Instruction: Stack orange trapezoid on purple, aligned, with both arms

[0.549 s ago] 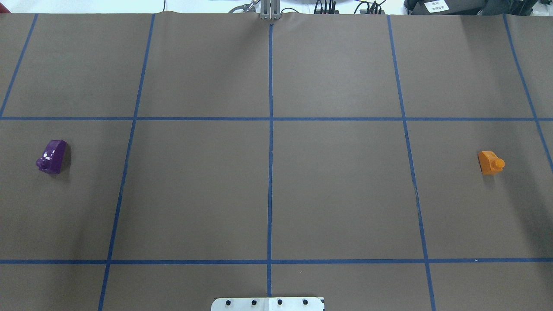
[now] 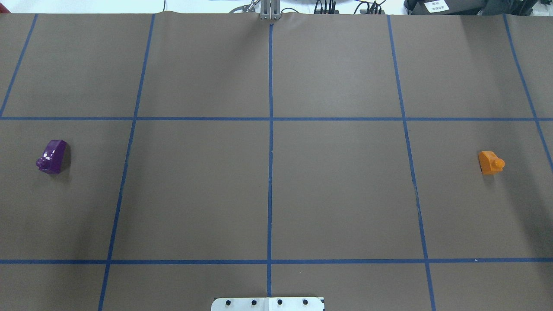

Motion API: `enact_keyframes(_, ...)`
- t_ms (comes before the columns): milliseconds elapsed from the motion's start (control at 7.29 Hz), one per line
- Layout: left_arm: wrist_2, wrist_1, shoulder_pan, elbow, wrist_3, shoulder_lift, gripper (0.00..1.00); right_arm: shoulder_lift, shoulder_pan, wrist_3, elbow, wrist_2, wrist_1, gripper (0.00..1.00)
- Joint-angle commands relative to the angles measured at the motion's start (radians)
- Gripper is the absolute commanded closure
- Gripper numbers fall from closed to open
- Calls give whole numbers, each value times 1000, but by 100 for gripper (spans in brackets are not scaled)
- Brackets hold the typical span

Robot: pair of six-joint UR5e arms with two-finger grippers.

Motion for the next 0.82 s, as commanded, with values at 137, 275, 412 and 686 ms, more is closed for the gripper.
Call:
enact_keyframes(137,-14,-31,22,-87,-6,-54,0,57,2,0,33,5,2,0)
enact_keyframes(275,-37,-34,94,-106,-167,-54,0,41,2,-1,25,2,6,0)
enact_keyframes(412,-40,-73,199,-141,-443,-53,0,44,0,2,25,1,5,0)
enact_keyframes(686,62,-225,397,-146,-736,-22,0,44,-2,32,22,2,5,0)
